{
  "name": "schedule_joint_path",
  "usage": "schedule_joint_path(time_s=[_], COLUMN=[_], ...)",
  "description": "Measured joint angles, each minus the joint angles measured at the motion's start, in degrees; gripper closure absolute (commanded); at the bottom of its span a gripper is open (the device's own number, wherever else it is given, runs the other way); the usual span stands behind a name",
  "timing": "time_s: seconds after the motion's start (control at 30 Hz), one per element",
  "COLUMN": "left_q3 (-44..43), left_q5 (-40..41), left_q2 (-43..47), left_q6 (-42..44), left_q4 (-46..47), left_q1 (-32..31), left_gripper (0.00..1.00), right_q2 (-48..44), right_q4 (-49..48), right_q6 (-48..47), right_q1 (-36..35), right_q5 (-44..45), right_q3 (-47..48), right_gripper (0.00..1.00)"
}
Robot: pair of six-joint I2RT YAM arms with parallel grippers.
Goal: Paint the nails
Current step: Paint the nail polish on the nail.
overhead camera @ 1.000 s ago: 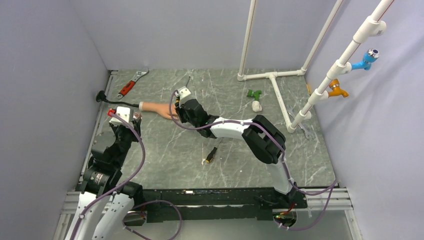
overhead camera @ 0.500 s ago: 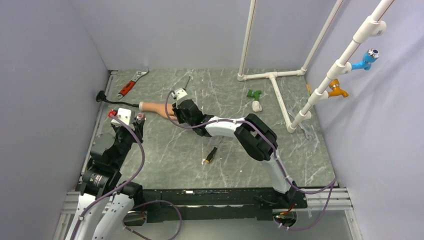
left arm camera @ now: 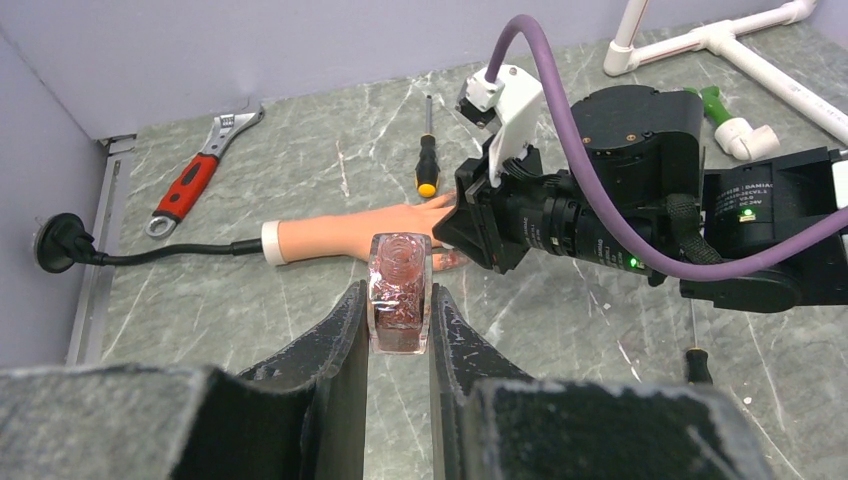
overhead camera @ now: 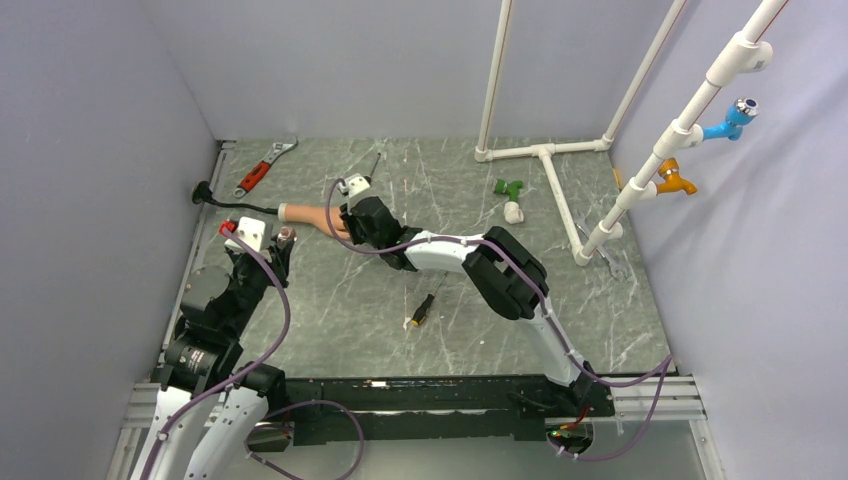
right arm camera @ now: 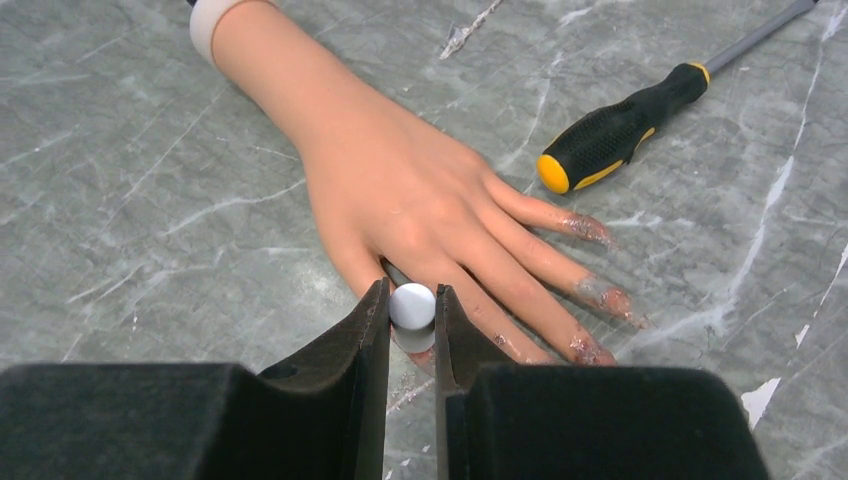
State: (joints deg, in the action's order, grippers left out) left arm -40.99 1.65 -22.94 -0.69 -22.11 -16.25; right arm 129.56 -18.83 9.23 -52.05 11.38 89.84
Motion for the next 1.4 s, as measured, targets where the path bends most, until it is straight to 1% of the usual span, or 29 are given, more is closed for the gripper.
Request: schedule_joint_path(time_s=[0.23, 0.5, 1.07, 1.4], left_q3=[0.0, 0.0, 0.0, 0.0], left_q5=[-0.37, -0.37, -0.37, -0.96], left_q2=[0.0, 0.0, 0.0, -0.02], left_q6=[0.0, 0.0, 0.0, 0.0], left_q4=[0.02, 0.02, 0.02, 0.02], left_q1=[0.0, 0.0, 0.0, 0.0], left_gripper=[1.0, 1.0, 1.0, 1.0], right_q2=[0.61, 0.74, 0.72, -0.79], right_q4=[0.37, 0.48, -0.11, -0.09], right_q6=[0.02, 0.09, -0.11, -0.87], right_q1=[0.0, 0.0, 0.02, 0.35], right_q5=[-0.2, -0.59, -0.09, 0.52], right_q3=[2.03, 1.99, -2.43, -3.19], right_gripper=[1.0, 1.0, 1.0, 1.0])
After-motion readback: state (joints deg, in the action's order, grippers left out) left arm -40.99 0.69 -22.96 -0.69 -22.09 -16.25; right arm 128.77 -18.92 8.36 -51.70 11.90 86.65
